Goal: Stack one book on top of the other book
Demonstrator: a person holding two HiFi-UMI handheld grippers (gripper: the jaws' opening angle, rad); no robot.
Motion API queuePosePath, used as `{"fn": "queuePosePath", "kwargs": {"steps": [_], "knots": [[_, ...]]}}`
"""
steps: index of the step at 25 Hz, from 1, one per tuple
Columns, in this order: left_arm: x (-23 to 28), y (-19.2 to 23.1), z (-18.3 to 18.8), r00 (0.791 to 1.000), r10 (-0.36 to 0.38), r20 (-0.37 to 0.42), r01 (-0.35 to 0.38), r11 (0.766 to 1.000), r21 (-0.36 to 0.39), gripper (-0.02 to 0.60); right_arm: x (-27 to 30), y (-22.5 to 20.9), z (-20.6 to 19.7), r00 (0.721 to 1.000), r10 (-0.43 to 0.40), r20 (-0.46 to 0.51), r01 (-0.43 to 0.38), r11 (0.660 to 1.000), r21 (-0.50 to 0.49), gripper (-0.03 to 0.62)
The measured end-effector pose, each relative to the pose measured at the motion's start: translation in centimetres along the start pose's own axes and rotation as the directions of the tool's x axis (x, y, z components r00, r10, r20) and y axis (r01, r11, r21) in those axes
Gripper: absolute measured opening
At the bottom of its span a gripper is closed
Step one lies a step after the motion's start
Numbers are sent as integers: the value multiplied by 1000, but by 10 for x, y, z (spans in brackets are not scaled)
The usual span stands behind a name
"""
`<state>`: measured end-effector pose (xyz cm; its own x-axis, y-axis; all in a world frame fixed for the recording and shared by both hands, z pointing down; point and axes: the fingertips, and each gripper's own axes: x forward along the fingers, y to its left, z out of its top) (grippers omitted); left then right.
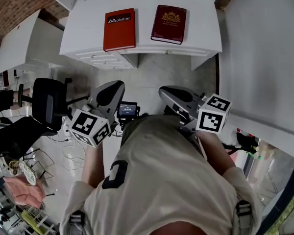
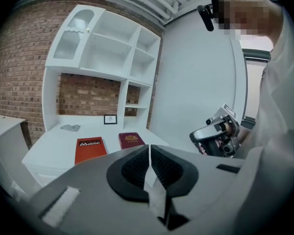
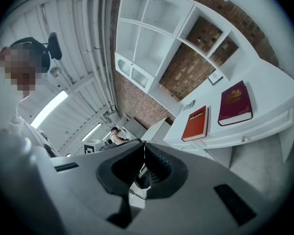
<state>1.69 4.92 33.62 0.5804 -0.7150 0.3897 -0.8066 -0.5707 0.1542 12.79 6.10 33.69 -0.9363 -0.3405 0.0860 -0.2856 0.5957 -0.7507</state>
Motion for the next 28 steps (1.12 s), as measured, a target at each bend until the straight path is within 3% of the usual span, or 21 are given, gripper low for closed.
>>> {"fn": "queuePosePath", "kwargs": {"steps": [14,21,28], "knots": [[63,-26,20,997,43,-64,-39,998,58,14,-43,-52,38,1000,25,1,-25,999,39,5],[70,6,20,996,64,-61,-63,998,29,14,-25,-67,44,999,10,-42,-7,999,53,5],[71,67,32,997,75,-25,-76,997,-8,14,20,-77,70,997,-27,-68,29,999,23,5]]}}
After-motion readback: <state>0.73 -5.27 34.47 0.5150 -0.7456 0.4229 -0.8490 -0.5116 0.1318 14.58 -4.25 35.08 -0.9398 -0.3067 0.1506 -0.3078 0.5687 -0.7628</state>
